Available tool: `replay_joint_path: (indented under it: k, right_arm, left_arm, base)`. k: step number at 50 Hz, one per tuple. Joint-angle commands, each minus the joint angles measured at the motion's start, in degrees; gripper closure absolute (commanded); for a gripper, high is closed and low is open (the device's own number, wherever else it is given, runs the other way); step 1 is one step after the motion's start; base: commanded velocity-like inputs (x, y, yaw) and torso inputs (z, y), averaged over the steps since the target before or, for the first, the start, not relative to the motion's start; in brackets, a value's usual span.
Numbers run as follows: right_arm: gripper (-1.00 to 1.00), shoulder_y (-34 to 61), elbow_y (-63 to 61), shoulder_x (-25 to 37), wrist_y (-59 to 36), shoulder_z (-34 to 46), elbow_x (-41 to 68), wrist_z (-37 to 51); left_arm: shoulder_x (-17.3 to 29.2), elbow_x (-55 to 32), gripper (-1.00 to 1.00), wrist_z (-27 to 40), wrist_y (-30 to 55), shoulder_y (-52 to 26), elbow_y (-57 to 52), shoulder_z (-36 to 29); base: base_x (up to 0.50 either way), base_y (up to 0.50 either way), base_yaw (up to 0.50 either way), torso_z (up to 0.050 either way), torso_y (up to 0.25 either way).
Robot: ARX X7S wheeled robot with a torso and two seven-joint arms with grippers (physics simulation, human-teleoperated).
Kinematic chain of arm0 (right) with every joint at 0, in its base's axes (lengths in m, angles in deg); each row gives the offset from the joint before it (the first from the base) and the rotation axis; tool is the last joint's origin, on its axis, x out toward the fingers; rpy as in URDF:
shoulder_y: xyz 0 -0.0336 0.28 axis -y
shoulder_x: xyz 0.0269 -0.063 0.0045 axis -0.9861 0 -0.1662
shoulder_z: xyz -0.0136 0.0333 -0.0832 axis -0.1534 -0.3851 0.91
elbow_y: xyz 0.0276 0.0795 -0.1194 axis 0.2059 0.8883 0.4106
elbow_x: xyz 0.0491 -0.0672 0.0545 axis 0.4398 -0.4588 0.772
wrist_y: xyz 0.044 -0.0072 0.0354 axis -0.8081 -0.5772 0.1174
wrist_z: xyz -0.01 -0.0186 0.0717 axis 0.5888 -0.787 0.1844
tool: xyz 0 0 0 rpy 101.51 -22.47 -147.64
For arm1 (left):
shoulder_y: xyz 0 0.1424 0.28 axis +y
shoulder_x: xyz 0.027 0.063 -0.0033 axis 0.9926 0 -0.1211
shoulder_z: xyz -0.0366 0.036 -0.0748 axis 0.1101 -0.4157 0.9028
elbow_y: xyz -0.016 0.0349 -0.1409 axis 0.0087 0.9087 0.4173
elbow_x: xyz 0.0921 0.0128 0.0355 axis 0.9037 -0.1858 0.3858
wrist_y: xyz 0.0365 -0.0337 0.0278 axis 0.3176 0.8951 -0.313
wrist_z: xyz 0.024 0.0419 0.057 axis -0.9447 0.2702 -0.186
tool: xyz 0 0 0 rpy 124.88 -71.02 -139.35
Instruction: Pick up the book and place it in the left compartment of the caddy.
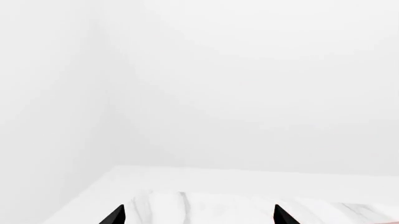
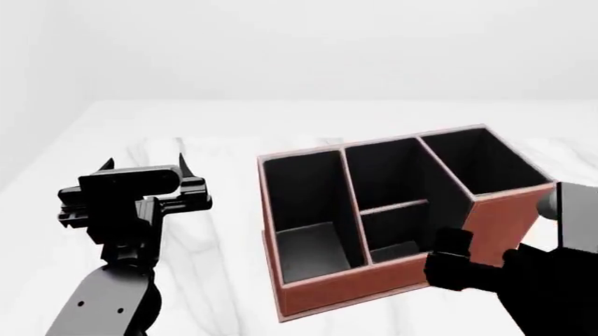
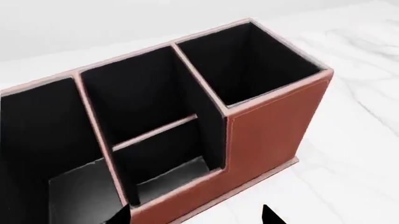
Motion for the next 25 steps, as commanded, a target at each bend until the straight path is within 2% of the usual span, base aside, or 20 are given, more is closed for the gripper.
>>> replay_joint_path:
  k: [1, 14, 25]
  right_arm:
    - [-1.00, -10.2, -4.3, 8.2, 15.4, 0.5, 6.7, 1.5]
    - [-1.00, -23.4, -6.2, 10.5, 24.9, -1.9, 2.9, -1.5]
    - [-1.00, -29.3, -8.1, 13.8, 29.8, -4.2, 2.0, -1.5]
  left_arm:
    - [0.2, -0.3, -1.00, 0.3, -0.3, 0.3, -0.1, 0.0]
    - [0.4, -0.3, -1.00, 0.5, -0.6, 0.0, 0.6, -0.6]
    - [0.4, -0.4, -1.00, 0.7, -1.3, -0.1, 1.7, -1.0]
  base:
    - [0.00, 0.00, 0.00, 0.000, 0.000]
    - [0.00, 0.00, 0.00, 0.000, 0.000]
    - [0.00, 0.00, 0.00, 0.000, 0.000]
